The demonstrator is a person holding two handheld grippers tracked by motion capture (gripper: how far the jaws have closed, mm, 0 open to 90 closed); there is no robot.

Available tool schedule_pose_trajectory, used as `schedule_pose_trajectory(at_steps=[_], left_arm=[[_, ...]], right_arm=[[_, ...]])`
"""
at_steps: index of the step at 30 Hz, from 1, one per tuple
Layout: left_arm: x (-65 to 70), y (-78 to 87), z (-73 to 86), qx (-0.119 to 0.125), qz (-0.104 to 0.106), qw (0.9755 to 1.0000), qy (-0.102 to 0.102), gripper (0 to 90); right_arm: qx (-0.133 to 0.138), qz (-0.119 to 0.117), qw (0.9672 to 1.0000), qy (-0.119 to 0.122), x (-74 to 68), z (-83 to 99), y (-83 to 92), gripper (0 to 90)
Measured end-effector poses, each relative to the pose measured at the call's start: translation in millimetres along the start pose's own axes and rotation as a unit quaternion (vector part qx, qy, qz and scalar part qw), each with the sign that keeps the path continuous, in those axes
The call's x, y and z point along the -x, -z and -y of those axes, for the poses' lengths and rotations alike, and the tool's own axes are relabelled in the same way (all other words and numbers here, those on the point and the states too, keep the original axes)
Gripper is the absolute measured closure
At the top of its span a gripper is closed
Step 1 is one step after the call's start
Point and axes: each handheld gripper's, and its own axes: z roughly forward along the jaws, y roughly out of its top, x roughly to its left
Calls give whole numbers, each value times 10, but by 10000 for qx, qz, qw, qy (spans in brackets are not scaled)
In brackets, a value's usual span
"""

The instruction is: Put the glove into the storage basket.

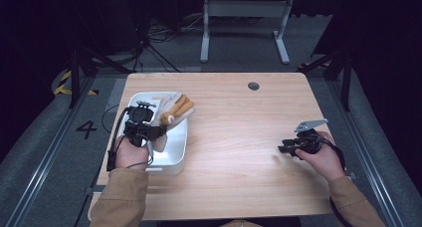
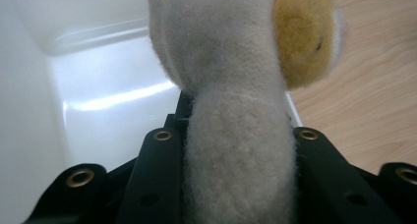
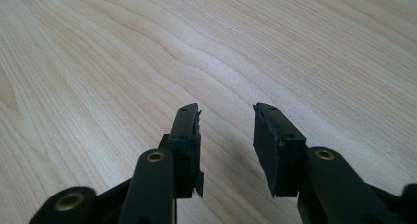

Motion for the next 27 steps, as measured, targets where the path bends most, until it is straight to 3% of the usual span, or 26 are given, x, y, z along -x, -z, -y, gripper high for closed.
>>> schedule_pose_trajectory(at_steps=[5, 14, 27], left_arm=[[-56, -32, 45, 89, -167, 9997, 183, 701], [-213, -113, 122, 46, -183, 9979, 612, 690], [-356, -295, 164, -71, -300, 9953, 917, 689]], right_arm=[[2, -10, 10000, 11, -5, -3, -15, 625], [6, -15, 10000, -10, -1, 2, -13, 615], [-38, -36, 10000, -21, -4, 11, -40, 608]])
